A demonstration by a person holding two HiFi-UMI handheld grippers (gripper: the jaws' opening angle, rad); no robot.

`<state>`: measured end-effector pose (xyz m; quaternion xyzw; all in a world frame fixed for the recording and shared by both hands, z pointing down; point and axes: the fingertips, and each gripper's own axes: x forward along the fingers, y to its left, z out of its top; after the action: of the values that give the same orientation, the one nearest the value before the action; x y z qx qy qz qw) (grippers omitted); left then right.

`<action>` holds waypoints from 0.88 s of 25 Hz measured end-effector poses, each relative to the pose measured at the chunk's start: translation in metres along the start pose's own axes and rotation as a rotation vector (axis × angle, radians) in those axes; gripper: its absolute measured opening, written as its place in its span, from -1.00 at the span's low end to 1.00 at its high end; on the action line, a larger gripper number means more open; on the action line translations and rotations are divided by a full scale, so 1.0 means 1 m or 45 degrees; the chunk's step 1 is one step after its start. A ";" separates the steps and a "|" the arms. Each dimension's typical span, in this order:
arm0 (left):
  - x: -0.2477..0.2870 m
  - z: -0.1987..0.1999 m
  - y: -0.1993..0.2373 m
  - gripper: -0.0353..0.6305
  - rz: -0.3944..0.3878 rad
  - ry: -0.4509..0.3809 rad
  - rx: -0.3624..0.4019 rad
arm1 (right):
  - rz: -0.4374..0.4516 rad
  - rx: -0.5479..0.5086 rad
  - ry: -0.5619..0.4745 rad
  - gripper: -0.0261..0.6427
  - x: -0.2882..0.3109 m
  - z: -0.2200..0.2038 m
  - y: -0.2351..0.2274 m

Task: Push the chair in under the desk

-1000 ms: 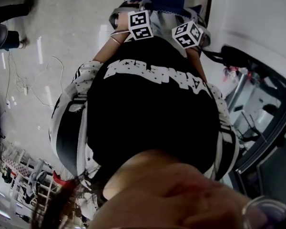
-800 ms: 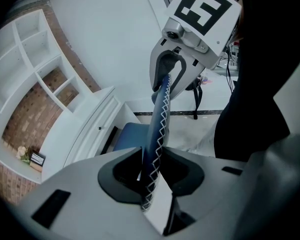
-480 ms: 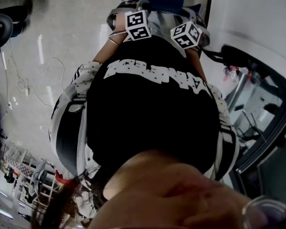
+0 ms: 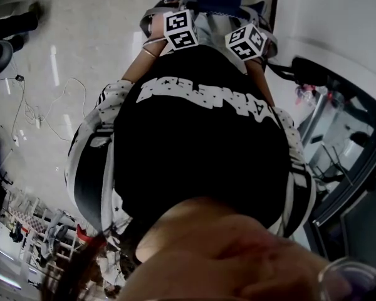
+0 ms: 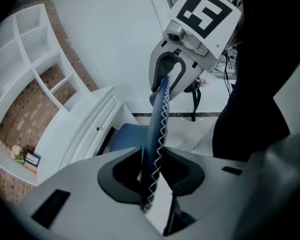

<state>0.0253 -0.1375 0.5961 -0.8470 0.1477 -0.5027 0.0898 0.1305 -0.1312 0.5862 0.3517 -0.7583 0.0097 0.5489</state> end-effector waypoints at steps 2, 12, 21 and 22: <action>0.002 0.002 -0.001 -0.50 -0.011 -0.002 -0.002 | 0.000 0.000 -0.002 -0.43 0.000 -0.003 -0.001; 0.007 0.014 0.005 -0.50 -0.079 -0.023 -0.006 | -0.010 -0.009 0.002 -0.43 0.003 -0.006 -0.016; 0.017 0.011 0.014 -0.50 -0.110 -0.015 -0.017 | -0.007 -0.024 -0.003 -0.43 0.012 -0.003 -0.025; 0.018 0.012 0.016 -0.50 -0.109 -0.013 -0.016 | -0.011 -0.024 -0.004 -0.43 0.013 -0.003 -0.027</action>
<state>0.0411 -0.1585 0.6008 -0.8557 0.1141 -0.5008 0.0638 0.1454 -0.1570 0.5881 0.3499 -0.7577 -0.0003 0.5510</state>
